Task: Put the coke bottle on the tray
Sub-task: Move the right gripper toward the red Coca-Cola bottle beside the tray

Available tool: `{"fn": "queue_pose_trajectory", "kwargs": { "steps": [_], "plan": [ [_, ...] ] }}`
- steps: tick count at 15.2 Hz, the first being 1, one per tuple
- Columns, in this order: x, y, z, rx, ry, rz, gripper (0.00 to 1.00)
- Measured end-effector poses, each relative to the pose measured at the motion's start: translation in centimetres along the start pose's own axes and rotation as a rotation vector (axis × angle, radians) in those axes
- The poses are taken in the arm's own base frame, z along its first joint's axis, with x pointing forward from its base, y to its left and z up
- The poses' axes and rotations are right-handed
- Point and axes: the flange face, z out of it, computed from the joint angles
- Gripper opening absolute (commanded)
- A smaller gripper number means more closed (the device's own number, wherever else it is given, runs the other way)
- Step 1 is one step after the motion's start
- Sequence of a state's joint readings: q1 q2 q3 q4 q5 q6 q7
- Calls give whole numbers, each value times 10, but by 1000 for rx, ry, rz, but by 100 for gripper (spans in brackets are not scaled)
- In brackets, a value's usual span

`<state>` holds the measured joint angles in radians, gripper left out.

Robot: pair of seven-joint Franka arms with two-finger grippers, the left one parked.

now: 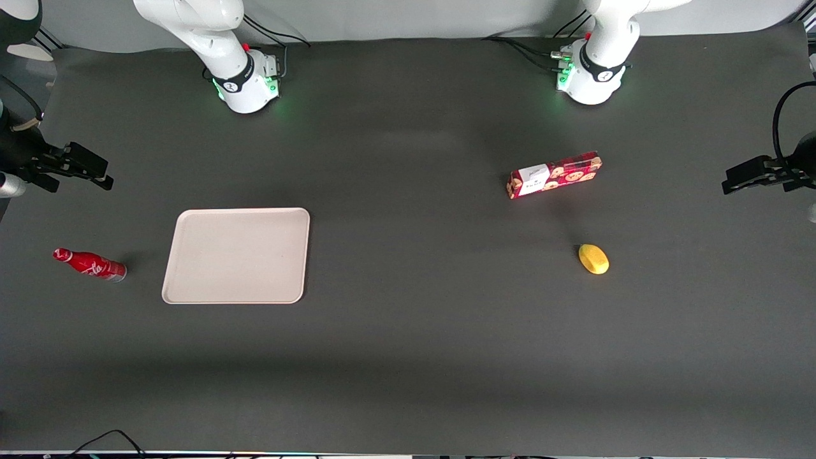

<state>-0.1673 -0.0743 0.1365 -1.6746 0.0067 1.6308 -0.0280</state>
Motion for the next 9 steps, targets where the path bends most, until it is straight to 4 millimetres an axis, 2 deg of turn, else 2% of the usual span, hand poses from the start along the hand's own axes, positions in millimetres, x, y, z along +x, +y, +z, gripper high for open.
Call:
{"fn": "queue_pose_trajectory", "kwargs": {
  "steps": [6, 8, 9],
  "plan": [
    [1, 6, 11, -3, -22, -4, 100],
    [3, 25, 20, -38, -41, -63, 100],
    [6, 43, 28, -55, -55, -102, 100]
  ]
}}
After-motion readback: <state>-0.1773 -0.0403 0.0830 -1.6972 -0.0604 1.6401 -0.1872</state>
